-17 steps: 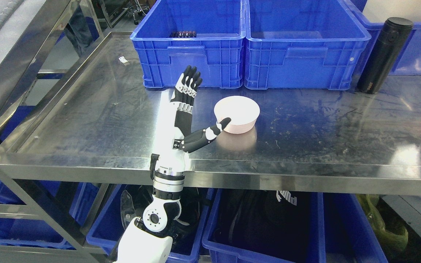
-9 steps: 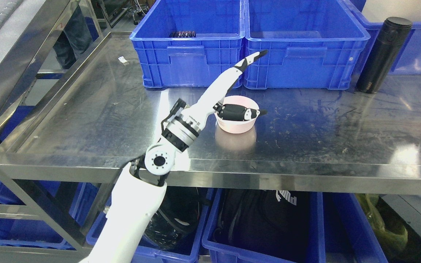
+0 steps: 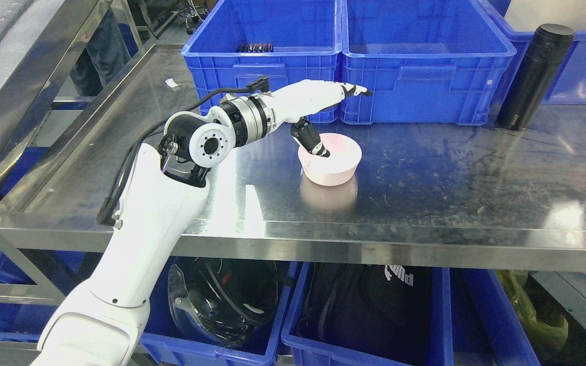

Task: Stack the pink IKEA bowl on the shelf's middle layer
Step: 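Lower the left hand fingers onto the pink bowl rim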

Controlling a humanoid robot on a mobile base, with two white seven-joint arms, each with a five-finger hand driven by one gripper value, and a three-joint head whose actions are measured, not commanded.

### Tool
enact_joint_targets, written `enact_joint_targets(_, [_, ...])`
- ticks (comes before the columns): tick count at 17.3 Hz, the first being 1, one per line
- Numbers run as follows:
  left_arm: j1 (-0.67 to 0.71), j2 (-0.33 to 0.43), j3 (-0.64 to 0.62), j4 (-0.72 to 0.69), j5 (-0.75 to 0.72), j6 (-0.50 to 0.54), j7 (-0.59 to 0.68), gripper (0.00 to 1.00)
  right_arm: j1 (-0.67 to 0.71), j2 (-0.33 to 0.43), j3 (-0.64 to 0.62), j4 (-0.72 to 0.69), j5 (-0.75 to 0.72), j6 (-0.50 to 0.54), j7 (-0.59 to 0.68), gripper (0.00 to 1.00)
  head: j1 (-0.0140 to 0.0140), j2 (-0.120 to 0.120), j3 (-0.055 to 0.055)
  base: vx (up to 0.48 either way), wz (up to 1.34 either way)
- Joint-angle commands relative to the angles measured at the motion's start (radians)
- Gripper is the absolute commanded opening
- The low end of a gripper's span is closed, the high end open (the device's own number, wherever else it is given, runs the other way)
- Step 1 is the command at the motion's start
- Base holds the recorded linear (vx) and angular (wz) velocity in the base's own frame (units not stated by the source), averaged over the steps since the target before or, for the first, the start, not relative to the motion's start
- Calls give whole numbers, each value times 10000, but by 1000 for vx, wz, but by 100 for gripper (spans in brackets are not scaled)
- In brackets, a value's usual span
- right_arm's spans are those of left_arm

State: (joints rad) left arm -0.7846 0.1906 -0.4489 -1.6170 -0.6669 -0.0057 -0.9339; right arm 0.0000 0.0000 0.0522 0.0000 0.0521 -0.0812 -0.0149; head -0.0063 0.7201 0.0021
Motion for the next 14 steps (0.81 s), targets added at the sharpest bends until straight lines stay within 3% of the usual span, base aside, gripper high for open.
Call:
enact_joint_targets(1, [-118,518,-865,2,-970,-710,-800,95,31,-175,0,-175,0,-1,-35,100,0,0,0,0,0])
enact_joint_targets(6, [972,-571,-391,2,-1872,-634,-846,100,31,-175,0,-175,0,-1,-35,100,0,0,0,0,0])
enact_joint_targets(14, [866,-403,-282,323,-3332,-480,-1399,96,31,-175,0,-175,0,-1,-35,100,0,0,0,1,5])
